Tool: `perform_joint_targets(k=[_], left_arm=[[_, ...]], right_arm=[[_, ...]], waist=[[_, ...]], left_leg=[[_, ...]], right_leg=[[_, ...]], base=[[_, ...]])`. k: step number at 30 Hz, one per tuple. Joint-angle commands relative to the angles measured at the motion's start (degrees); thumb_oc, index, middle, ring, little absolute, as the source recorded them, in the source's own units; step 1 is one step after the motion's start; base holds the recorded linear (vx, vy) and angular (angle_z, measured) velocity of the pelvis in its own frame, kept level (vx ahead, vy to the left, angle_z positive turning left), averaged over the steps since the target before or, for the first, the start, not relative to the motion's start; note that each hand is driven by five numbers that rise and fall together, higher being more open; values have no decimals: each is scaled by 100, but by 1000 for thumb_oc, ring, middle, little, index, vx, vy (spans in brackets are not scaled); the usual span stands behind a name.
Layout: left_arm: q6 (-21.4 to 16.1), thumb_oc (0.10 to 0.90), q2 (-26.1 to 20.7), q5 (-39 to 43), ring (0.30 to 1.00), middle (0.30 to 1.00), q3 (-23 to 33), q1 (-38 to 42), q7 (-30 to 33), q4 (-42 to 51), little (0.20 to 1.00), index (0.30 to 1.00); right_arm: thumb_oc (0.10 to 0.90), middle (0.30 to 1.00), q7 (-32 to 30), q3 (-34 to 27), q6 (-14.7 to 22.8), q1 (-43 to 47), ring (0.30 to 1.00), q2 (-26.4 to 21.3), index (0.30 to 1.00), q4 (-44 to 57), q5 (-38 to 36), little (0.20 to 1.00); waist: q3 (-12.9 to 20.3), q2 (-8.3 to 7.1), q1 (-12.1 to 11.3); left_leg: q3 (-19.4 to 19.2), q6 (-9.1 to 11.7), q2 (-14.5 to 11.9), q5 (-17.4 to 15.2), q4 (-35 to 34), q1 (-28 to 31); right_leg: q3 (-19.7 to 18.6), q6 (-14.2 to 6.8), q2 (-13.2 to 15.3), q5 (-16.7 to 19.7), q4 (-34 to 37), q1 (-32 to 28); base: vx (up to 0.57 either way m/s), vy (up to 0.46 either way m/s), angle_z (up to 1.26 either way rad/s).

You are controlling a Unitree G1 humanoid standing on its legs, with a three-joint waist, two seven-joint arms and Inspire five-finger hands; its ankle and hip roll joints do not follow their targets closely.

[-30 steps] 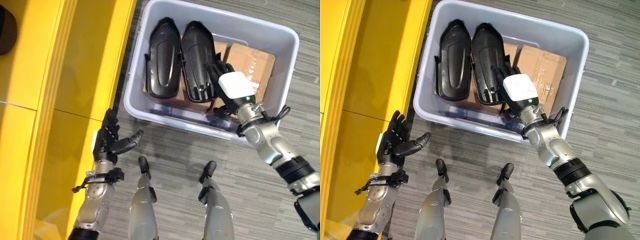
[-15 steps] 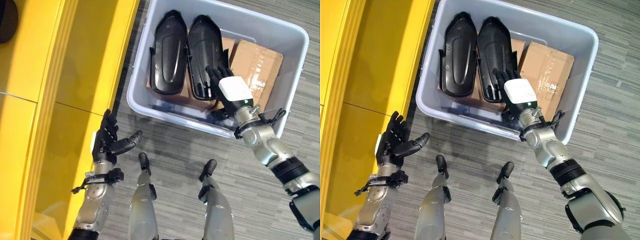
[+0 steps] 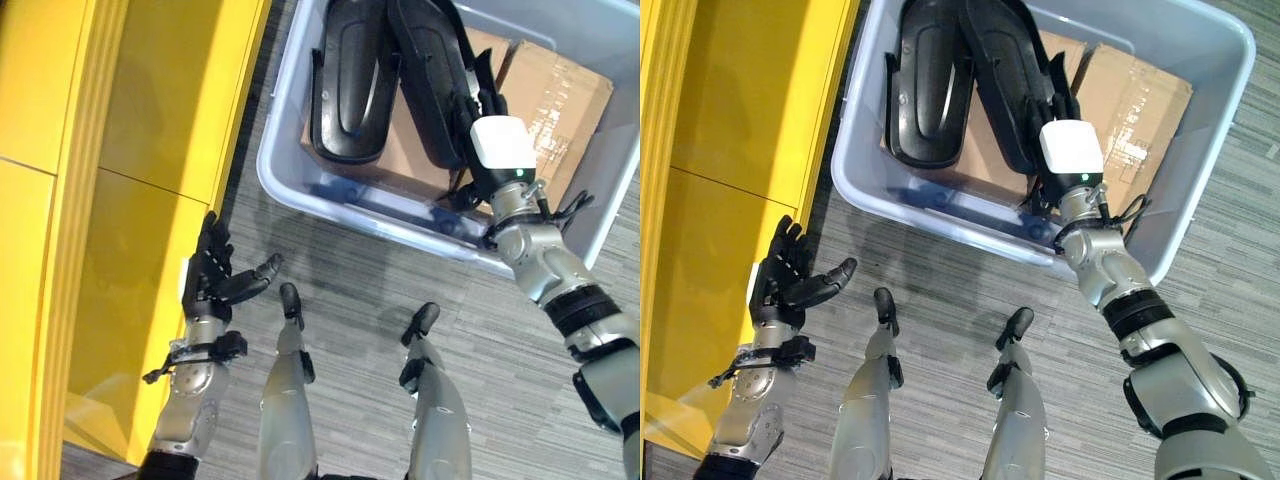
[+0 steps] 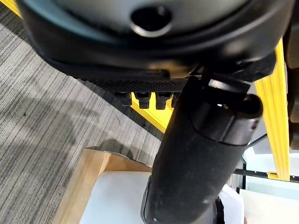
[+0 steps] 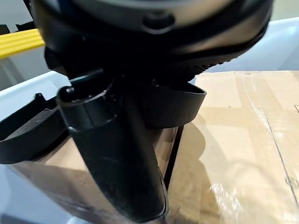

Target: Move parts from the plastic box to the shelf.

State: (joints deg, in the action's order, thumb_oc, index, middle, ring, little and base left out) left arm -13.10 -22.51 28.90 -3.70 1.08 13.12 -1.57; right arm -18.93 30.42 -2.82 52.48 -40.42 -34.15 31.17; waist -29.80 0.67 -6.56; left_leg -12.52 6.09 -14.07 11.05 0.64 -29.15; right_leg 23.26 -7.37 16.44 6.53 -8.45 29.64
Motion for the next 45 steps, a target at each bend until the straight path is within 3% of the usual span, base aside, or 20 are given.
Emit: perform_joint_targets(k=[1,11,12,13,14,15,16,30,33,45], left_arm=[[-580,900,-334,5,1000,1000,175,-11,61,734,1000,1000],[-627,900,-312,33,1000,1000,170,26,150,714,1000,1000],[-634,900,-307,31,1000,1000,161,32,169,722,1000,1000],[-634,900,-306,30,1000,1000,162,31,170,722,1000,1000],[-634,900,-307,30,1000,1000,164,35,170,723,1000,1000],[-630,900,-311,32,1000,1000,171,43,174,701,1000,1000],[-636,900,-311,29,1000,1000,165,45,173,701,1000,1000],[-619,900,-238,1,1000,1000,144,78,222,681,1000,1000],[-601,900,-197,-39,1000,1000,97,140,251,650,1000,1000],[-567,900,-253,-52,1000,1000,12,80,192,635,1000,1000]], right_arm=[[900,1000,-44,459,58,910,1000,-265,1000,-405,-196,1000],[900,1000,24,738,44,997,1000,-66,1000,-594,10,1000],[900,1000,57,783,34,944,1000,-21,1000,-633,61,1000],[824,893,57,785,34,945,893,-19,893,-634,63,893],[824,893,57,784,34,950,893,-20,893,-634,63,893],[400,300,101,844,31,939,300,-5,300,-632,142,300],[400,300,132,897,40,880,300,24,300,-622,204,300],[400,300,51,554,66,204,300,300,300,-388,196,300],[400,300,-83,230,87,-320,300,533,300,-192,94,300],[400,300,-281,-145,126,-850,300,667,300,23,-122,300]], waist=[[0,11,-122],[0,43,-157],[0,32,-150],[0,33,-147],[0,30,-143],[0,39,-149],[0,24,-147],[0,-41,-73],[0,-80,-8],[128,-93,-32]], left_leg=[[16,594,-443,-148,79,256],[150,597,-390,-316,87,133],[93,545,-366,-230,96,55],[95,544,-365,-229,95,55],[97,542,-360,-221,94,45],[156,587,-368,-327,81,127],[103,537,-350,-239,95,62],[88,518,-301,-270,60,262],[58,508,-282,-294,32,467],[19,517,-250,-300,-97,951]], right_leg=[[-109,-336,94,375,264,206],[-107,-424,111,283,239,265],[-44,-357,134,374,261,316],[-42,-357,135,374,263,313],[-41,-355,138,382,268,320],[-101,-429,120,286,254,246],[-33,-359,146,372,266,298],[-32,-367,161,401,337,86],[-44,-380,152,408,381,-110],[6,-420,185,482,529,-621]], base=[[16,-1,4],[24,2,0],[-54,4,2],[-61,2,3],[65,6,4],[7,16,3],[0,0,0],[-4,2,0],[-9,22,4],[-2,4,1]])
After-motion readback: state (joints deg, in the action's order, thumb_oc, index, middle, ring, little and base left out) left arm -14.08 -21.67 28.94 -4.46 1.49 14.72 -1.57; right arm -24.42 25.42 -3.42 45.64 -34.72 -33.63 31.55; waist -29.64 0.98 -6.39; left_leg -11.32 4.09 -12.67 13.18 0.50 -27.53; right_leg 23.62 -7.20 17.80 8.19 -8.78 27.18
